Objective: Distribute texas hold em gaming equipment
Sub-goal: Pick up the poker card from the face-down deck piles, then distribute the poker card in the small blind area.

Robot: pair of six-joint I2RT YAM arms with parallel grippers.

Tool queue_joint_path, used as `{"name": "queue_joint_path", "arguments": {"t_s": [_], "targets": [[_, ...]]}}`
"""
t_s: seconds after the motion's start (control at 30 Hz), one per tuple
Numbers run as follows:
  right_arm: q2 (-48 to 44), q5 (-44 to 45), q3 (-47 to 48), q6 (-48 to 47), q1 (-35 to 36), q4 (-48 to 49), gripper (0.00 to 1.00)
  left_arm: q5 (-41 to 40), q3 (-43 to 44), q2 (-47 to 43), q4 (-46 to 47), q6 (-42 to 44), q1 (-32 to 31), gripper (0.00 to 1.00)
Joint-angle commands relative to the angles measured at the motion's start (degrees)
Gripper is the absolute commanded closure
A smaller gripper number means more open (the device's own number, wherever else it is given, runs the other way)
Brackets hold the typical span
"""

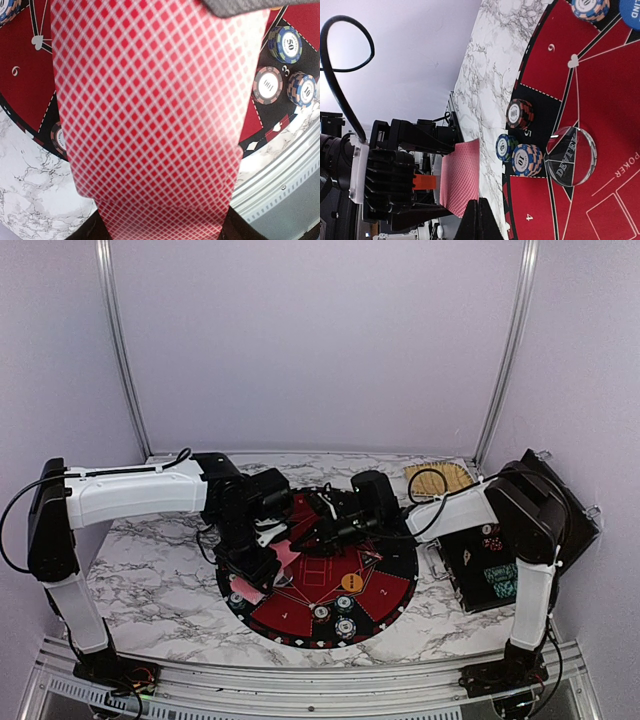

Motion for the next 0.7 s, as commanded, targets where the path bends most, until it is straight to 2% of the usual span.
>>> {"name": "queue_joint_path", "arguments": {"t_s": [0.0,0.67], "targets": [[-2.16,0.24,-0.19,-0.3,-1.43,1.4,1.0,-0.54,-1.12,-2.89,-1.14,-1.32,-0.32,0.55],[-3.82,-2.28,-3.73,4.65,-6.53,8.04,1.0,0.9,-4.53,-4.1,1.23,-2.78,1.54,0.55]]}}
